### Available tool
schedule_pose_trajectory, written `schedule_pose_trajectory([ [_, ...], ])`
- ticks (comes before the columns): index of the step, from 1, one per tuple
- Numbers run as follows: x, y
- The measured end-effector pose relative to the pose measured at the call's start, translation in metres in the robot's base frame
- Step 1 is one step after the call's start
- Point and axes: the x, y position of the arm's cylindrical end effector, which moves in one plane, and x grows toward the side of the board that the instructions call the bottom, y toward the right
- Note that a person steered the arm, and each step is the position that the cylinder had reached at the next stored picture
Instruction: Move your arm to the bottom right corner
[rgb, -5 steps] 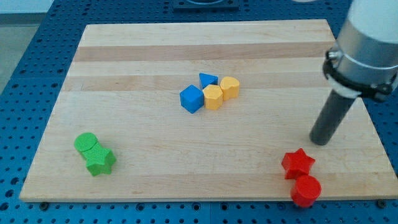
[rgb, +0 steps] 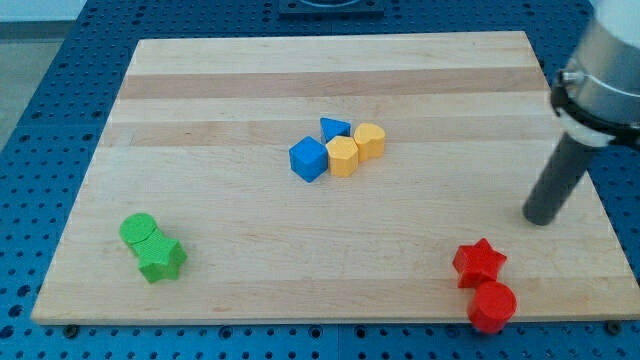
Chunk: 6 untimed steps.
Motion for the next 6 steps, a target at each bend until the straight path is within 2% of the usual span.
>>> schedule_pose_trajectory([
  [1,0.005,0.034],
  [2,0.02,0.038],
  [4,0.084,0.039],
  [5,0.099,0.038],
  [6,0.098,0.037],
])
